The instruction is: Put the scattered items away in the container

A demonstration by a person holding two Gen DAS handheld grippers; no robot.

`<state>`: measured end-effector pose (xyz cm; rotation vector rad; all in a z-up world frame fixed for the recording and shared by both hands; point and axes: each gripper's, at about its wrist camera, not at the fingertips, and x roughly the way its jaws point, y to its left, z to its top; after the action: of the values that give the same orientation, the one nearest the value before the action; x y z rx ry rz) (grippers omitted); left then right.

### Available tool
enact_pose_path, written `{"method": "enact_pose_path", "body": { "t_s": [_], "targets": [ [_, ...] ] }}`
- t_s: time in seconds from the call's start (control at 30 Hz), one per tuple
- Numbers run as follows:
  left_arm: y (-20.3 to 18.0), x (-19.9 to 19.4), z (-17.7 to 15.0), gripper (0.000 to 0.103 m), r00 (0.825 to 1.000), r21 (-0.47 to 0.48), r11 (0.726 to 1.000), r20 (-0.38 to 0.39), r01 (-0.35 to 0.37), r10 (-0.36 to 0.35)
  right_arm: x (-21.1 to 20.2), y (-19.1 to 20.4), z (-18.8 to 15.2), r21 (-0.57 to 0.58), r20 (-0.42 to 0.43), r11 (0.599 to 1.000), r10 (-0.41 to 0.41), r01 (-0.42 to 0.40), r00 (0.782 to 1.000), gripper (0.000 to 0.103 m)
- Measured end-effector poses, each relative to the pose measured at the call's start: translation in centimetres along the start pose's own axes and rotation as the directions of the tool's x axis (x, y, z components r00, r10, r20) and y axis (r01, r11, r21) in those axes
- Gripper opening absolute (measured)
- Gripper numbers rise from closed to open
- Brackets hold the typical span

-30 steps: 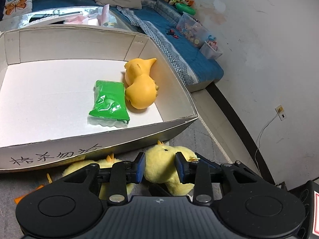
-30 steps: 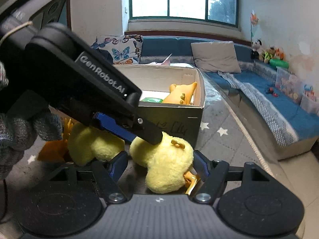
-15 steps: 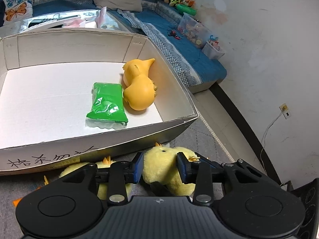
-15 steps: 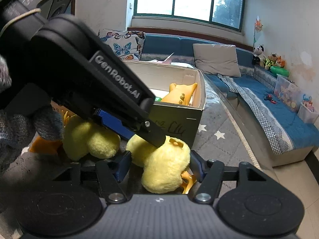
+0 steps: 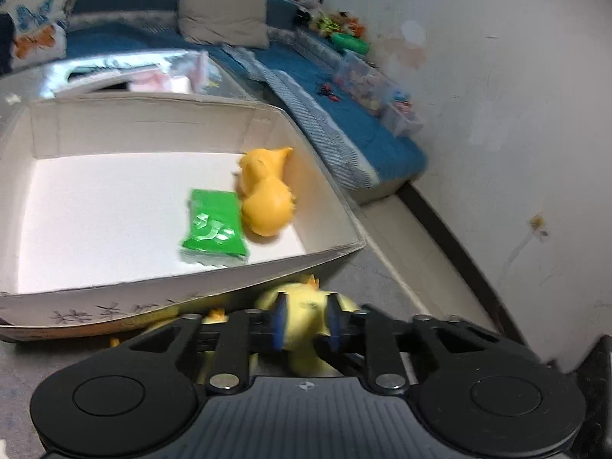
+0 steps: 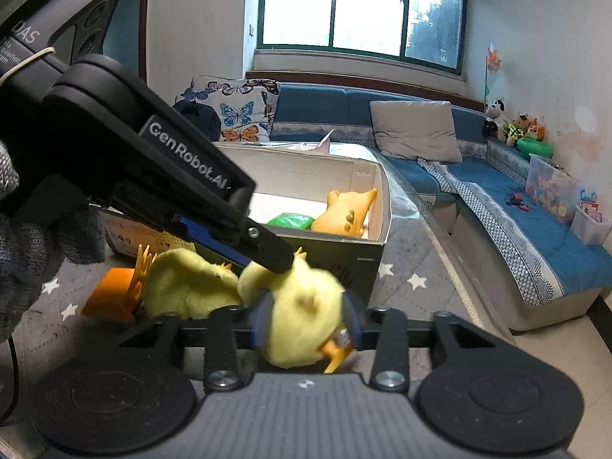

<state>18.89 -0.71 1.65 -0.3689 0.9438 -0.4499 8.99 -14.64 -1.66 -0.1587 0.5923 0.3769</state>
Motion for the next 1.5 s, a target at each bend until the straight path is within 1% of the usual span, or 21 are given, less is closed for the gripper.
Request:
{"method": "enact_pose_path", "body": {
  "t_s": [0.03,0.07,0.13,0.23,0.27,0.33,0.4,0.53,0.57,0.77,0.93,1.0,1.17,1.23,1.33,1.4,1.47,1.5],
  "targets": [
    [0.0,0.3,-0.1,0.017,1.0,-0.009,1.0,-0.015,0.006,-0.006,0.2,0.0,0.1,0.008,-0.007,1.0,0.018,-0.017,1.0,0.029],
    [-0.1,0.5,-0.3,0.016,1.0,-0.003,1.0,-0.018,-0.008,0.008,0.3,0.1,0.0,0.014,-0.01,1.0,0.02,-0.02,1.0,0.029],
    [-0.3,0.7,-0.7,0.017,1.0,0.017,1.0,-0.009,-0.023,0.023,0.5,0.4,-0.2,0.003,-0.011,1.0,0.007,-0.007,1.0,0.029],
    [0.1,0.6,-0.5,0.019,1.0,0.001,1.0,-0.01,-0.01,0.01,0.3,0.4,-0.3,-0.001,-0.012,1.0,0.018,-0.018,1.0,0.034],
    [0.2,0.5,-0.5,0.019,1.0,0.0,1.0,-0.005,-0.015,0.015,0.2,0.4,-0.4,-0.007,-0.013,1.0,0.014,-0.014,1.0,0.038],
    [0.4,0.2,-0.5,0.021,1.0,0.005,1.0,0.008,-0.023,0.023,0.0,0.2,-0.6,-0.008,-0.013,1.0,0.008,-0.008,1.0,0.04],
    [0.9,0.0,-0.6,0.024,1.0,-0.002,1.0,0.012,-0.019,0.019,-0.5,-0.2,-0.9,0.009,0.001,1.0,0.0,0.0,1.0,0.057],
    [1.6,0.2,-0.5,0.027,0.999,-0.015,0.999,0.004,-0.037,0.037,-0.7,-0.9,-1.2,0.026,-0.004,1.0,-0.007,0.007,1.0,0.072],
    [1.7,0.3,-0.4,0.027,0.999,-0.017,0.999,-0.002,-0.039,0.039,-0.6,-1.1,-1.2,0.028,-0.011,1.0,-0.001,0.002,1.0,0.078],
    [2.2,1.2,-0.2,0.028,0.999,-0.04,0.998,-0.027,-0.039,0.038,0.9,-1.5,-1.3,0.028,-0.033,0.998,0.049,-0.049,0.998,0.079],
    [2.6,1.8,-0.2,0.029,0.999,-0.05,0.998,-0.045,-0.027,0.024,2.1,-1.7,-1.0,0.042,-0.058,0.991,0.131,-0.129,0.99,0.079],
    [2.6,2.0,-0.2,0.029,0.999,-0.046,0.999,-0.043,-0.018,0.016,1.8,-1.4,-1.2,0.043,-0.06,0.986,0.163,-0.16,0.985,0.079],
    [2.1,2.1,-0.3,0.034,0.999,-0.014,1.0,-0.049,-0.003,0.002,-0.2,-0.1,-2.0,0.037,-0.057,0.978,0.209,-0.207,0.976,0.079],
    [1.9,2.2,-0.3,0.034,0.998,-0.008,1.0,-0.061,0.008,-0.008,-0.8,0.2,-2.1,0.034,-0.051,0.979,0.202,-0.201,0.978,0.079],
    [1.7,2.3,-0.2,0.034,0.998,-0.008,1.0,-0.067,0.01,-0.01,-0.9,-0.1,-1.7,0.051,-0.045,0.989,0.143,-0.141,0.989,0.079],
    [1.6,2.4,-0.1,0.034,0.998,-0.006,1.0,-0.07,0.008,-0.009,-0.4,-0.4,-1.3,0.061,-0.046,0.992,0.118,-0.115,0.992,0.076],
    [1.5,2.4,-0.1,0.034,0.997,0.005,1.0,-0.072,0.004,-0.004,0.3,-0.2,-1.1,0.059,-0.059,0.991,0.125,-0.122,0.99,0.076],
    [1.5,2.4,-0.1,0.034,0.997,0.006,1.0,-0.072,-0.001,0.001,0.6,-0.1,-1.1,0.056,-0.067,0.99,0.132,-0.128,0.989,0.073]
  ]
}}
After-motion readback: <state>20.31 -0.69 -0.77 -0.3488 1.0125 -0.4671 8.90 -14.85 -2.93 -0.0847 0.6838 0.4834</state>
